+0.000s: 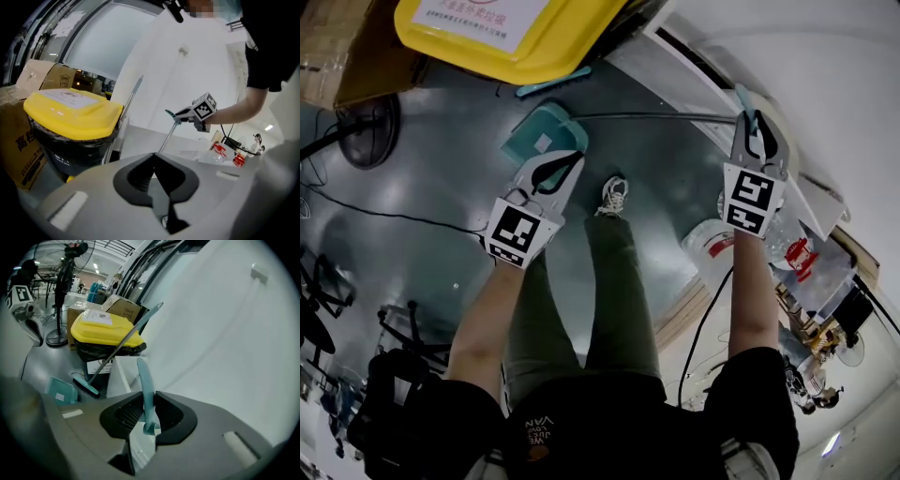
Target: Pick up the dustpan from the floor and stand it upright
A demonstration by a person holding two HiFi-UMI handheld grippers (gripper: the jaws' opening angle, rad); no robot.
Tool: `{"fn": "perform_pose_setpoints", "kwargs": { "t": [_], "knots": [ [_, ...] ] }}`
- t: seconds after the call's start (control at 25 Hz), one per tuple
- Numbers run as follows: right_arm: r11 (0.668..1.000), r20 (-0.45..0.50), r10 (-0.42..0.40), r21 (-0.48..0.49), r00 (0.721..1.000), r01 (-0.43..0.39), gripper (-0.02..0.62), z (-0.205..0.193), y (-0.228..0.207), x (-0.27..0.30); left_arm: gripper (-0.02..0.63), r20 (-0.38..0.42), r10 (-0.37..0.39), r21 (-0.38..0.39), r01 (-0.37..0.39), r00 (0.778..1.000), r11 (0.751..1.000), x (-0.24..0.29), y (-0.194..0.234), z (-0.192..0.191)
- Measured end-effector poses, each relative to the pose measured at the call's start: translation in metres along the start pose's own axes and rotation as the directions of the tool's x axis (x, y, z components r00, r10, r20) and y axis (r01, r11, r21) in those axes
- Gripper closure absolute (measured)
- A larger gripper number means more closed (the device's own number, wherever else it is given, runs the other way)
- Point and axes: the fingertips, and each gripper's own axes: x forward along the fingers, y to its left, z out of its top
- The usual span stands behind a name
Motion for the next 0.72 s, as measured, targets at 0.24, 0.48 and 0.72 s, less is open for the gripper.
{"fn": "perform_pose_setpoints", "kwargs": {
  "t": [0.24, 0.48, 0.72],
  "knots": [
    [0.997, 0.087, 0.005, -0.072, 0.996, 0.001, 0.517, 0.041, -0.003, -0.013, 0.552, 0.045, 0.036, 0.007, -0.037, 0.998, 0.999, -0.016, 0.002, 0.031],
    [0.993, 0.131, 0.007, -0.116, 0.991, 0.009, 0.515, 0.065, -0.001, -0.026, 0.552, 0.090, 0.045, -0.006, -0.045, 0.995, 0.999, -0.029, -0.002, 0.056],
    [0.985, 0.147, -0.004, -0.172, 0.989, 0.029, 0.514, 0.077, 0.002, -0.036, 0.552, 0.127, 0.031, -0.011, -0.030, 0.991, 0.999, -0.043, -0.015, 0.076]
  ]
}}
